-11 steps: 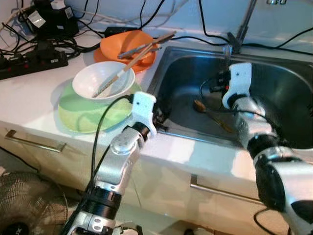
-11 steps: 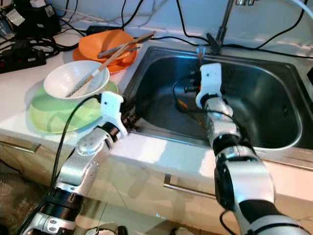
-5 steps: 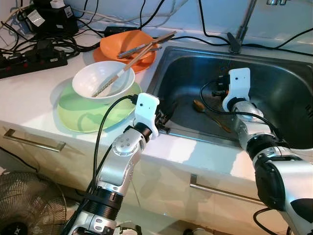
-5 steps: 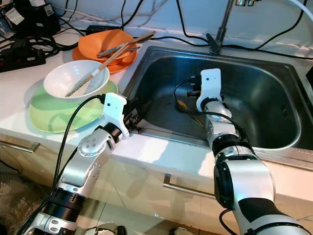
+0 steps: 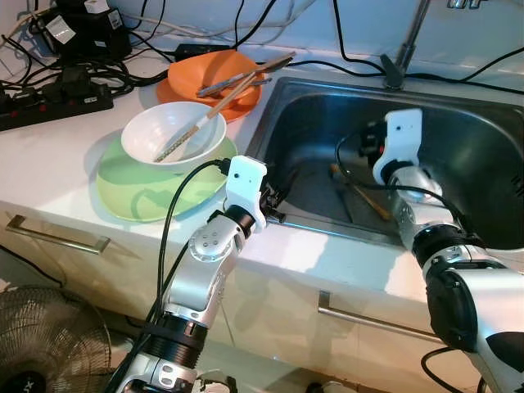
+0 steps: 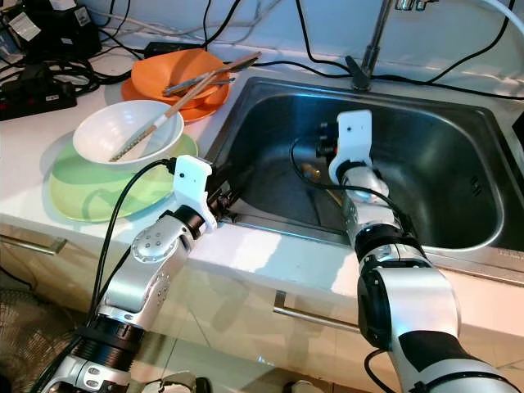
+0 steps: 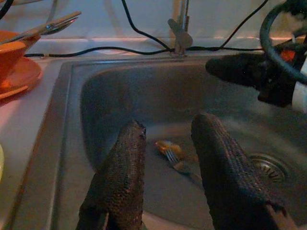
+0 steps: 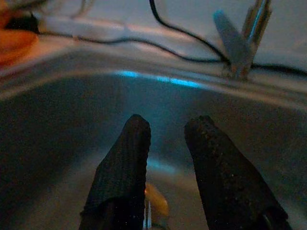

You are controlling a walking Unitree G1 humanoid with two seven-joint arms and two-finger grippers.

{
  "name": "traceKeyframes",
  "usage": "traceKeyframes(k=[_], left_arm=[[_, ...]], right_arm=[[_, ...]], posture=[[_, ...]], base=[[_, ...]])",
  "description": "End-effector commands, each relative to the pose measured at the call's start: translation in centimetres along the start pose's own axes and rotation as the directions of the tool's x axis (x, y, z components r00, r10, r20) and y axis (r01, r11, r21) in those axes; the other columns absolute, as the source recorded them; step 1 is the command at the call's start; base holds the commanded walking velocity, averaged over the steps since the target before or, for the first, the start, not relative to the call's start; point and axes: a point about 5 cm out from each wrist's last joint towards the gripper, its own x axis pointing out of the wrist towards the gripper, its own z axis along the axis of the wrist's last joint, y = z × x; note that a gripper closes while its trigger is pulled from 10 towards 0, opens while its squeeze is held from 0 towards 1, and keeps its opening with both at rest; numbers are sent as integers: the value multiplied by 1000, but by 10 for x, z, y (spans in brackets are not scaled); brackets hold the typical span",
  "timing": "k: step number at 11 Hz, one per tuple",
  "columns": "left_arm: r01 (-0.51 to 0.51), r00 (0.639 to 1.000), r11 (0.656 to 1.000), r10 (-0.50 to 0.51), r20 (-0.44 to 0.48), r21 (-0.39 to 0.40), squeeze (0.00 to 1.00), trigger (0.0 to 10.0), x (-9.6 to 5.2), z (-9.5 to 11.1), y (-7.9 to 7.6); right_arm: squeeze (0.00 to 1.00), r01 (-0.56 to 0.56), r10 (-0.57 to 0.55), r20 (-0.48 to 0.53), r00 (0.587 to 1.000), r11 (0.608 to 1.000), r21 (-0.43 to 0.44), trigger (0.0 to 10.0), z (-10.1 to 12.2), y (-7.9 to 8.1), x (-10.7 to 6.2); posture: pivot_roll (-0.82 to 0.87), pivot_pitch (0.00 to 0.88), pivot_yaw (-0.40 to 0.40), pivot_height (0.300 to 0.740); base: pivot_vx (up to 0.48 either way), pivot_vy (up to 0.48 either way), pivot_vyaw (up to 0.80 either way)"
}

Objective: Kitchen organization

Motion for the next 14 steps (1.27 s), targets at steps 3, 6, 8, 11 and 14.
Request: traceKeyframes(k=[3,6,8,11,14], left_arm=[[-13,999,1000,12,-39,-23,0,10000,-2,-13,-3],[-59,998,998,59,17,-11,0,10000,-3,-9,0],[-60,998,998,61,23,-15,0,10000,-3,-10,-1],[-64,998,998,64,23,-12,0,10000,-2,-12,0],[-95,994,995,94,54,13,0,10000,-1,-6,7]], right_arm=[[0,-10,5,211,977,1000,25,10000,37,-8,4],[0,-33,45,338,940,999,-40,10000,47,-22,-14],[0,-60,76,366,928,997,-54,10000,40,-26,-37],[0,-75,51,341,939,995,59,10000,10,-9,-62],[0,-122,88,276,957,987,108,10000,-10,19,-71]], posture=[[93,64,-10,740],[55,56,-22,740],[33,54,-26,740],[24,68,-14,740],[41,74,-10,740]], base=[[0,0,0],[0,0,0],[0,0,0],[0,0,0],[0,0,0]])
